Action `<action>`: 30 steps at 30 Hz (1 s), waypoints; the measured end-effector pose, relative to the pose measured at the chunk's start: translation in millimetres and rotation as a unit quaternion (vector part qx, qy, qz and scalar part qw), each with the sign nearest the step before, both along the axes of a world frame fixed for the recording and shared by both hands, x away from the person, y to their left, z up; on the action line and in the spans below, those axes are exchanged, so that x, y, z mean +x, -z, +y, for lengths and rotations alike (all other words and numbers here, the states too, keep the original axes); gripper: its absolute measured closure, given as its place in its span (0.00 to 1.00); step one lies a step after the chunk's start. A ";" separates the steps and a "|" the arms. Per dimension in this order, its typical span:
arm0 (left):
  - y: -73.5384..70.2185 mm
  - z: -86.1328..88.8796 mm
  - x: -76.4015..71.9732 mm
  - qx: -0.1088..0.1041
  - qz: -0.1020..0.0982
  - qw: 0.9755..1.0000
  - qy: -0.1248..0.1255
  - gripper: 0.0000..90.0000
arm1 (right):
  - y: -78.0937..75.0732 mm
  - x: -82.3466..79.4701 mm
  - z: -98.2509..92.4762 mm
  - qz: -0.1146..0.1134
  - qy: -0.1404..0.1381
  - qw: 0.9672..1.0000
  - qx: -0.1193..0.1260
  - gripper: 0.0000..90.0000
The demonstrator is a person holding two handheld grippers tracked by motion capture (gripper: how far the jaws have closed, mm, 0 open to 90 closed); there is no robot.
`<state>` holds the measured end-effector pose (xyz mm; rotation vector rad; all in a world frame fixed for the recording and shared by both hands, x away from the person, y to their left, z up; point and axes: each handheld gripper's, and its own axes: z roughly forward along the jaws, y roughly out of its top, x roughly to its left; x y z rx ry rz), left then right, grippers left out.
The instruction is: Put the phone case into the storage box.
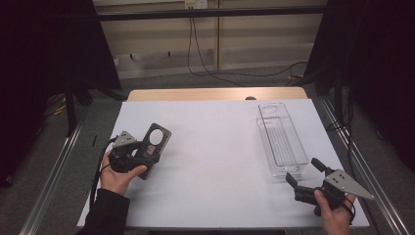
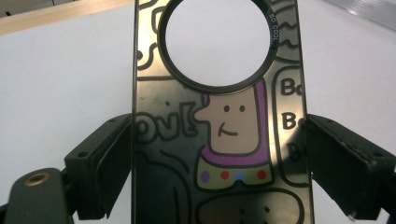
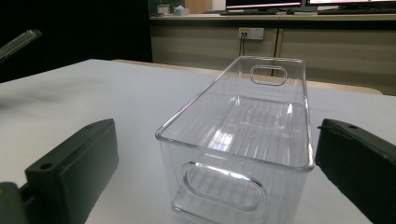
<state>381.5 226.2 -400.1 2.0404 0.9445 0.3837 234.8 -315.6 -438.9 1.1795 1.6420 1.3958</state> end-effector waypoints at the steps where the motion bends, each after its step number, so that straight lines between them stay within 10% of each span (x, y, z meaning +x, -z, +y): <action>1: -0.6 0.3 -0.4 -0.005 -0.005 1.000 0.001 0.14 | 0.0 0.0 0.1 0.000 0.000 1.000 0.000 0.00; 14: -4.5 -3.2 -6.0 -0.039 -0.076 0.996 0.018 0.14 | -0.4 -0.2 0.0 -0.002 0.000 1.000 0.000 0.00; 30: -5.7 -16.1 -10.3 -0.093 -0.072 0.990 0.073 0.14 | -0.9 -0.9 0.0 -0.002 -0.003 1.000 0.001 0.00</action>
